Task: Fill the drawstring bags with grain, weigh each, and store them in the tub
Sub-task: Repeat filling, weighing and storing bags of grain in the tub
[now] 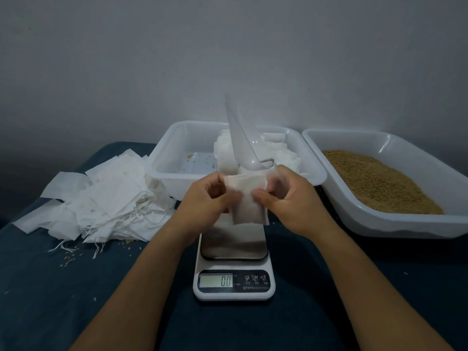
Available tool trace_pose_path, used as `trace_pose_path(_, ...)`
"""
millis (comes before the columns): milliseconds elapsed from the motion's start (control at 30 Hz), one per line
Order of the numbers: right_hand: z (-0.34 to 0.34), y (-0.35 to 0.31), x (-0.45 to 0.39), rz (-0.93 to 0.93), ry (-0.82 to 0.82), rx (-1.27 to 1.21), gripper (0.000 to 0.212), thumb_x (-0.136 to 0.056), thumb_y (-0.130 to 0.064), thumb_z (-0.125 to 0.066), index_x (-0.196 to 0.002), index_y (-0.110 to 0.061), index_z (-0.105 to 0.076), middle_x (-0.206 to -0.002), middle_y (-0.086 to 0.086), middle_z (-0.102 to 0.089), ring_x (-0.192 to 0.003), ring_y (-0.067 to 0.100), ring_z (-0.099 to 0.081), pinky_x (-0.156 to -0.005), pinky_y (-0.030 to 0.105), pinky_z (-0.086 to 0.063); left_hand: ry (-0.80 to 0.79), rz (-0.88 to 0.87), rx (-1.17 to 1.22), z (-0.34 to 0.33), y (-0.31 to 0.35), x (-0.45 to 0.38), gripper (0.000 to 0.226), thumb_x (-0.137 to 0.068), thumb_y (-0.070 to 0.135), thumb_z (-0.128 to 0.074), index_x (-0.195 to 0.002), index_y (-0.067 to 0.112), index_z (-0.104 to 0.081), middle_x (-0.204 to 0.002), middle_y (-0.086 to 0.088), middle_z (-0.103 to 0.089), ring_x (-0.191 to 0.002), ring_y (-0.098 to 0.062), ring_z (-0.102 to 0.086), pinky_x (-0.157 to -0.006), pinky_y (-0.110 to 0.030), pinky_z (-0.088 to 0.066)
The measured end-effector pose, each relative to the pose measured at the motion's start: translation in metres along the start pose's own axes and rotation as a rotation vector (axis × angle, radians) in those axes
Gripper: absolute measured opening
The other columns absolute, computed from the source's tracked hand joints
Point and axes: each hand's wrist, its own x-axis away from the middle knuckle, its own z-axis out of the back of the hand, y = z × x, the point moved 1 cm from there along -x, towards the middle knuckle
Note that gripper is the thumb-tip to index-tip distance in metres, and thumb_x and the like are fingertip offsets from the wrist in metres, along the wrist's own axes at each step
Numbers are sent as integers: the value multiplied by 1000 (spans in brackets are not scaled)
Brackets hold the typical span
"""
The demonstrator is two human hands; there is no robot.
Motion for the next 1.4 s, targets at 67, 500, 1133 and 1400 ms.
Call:
trace_pose_path(67, -9, 4, 4, -49, -19, 18, 33, -88, -31, -83, -77, -34, -51, -77, -6, -66, -70, 14, -62, -66, 27, -53, -52, 35, -70, 10, -3, 1, 18, -85, 18, -80, -88, 34, -74, -93, -3, -78, -88, -19, -73, -74, -36, -61)
trace_pose_path(500, -17, 21, 13, -149, -20, 152, 33, -83, -45, -85, -98, -24, -64, -94, -11, -66, -83, 1, -62, -64, 4, -44, 10, 27, -600, 30, -14, 0, 36, -83, 28, -86, -110, 41, -65, -97, 11, -69, -70, 0, -64, -68, -12, -47)
trace_pose_path(1133, -4, 48, 9, -143, 289, 157, 25, -97, -57, -64, -94, -32, -64, -83, -14, -70, -82, -7, -65, -65, 19, -47, 440, 313, -527, 57, -52, -14, 11, -93, 32, -70, -84, 26, -73, -82, 4, -73, -78, -19, -69, -83, -38, -60)
trace_pose_path(1400, -5, 50, 8, -147, 274, 172, 27, -97, -55, -65, -96, -28, -67, -83, -11, -71, -82, -4, -66, -66, 19, -48, 408, 302, -535, 52, -43, -12, 14, -94, 35, -71, -83, 26, -71, -78, 2, -72, -65, -18, -67, -71, -31, -55)
